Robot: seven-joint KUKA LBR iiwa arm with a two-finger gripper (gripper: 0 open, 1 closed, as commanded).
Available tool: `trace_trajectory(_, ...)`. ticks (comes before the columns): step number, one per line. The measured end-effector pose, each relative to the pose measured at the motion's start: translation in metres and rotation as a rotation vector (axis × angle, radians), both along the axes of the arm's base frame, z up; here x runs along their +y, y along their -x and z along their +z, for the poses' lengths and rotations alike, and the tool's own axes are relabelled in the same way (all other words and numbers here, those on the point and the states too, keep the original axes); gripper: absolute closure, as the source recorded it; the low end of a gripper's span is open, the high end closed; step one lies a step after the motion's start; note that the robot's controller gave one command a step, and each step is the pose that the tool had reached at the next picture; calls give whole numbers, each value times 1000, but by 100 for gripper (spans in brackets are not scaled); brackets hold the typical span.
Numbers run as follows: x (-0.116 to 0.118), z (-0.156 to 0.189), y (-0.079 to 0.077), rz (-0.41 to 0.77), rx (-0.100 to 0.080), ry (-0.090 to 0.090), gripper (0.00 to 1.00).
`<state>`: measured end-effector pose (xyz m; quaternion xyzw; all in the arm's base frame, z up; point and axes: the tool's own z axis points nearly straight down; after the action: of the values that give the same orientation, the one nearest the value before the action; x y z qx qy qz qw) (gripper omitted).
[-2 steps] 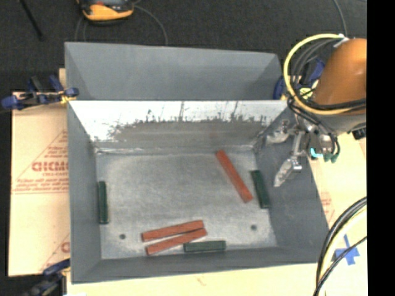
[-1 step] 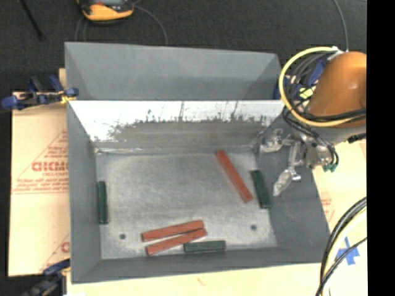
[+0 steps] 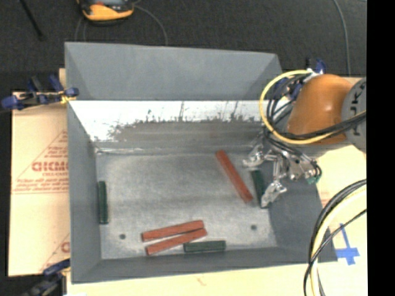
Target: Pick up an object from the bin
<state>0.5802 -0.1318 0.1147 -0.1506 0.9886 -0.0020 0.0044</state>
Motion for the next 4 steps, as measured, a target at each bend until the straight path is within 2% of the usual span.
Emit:
trace_trajectory(1,-2,-32,5,208,6,0,0)
trace_trajectory(2,-28,-36,-3,397,7,-8,100)
trace_trajectory(3,-28,-36,-3,397,7,-8,100)
trace_trajectory(4,-23,117,-14,464,3,1,100)
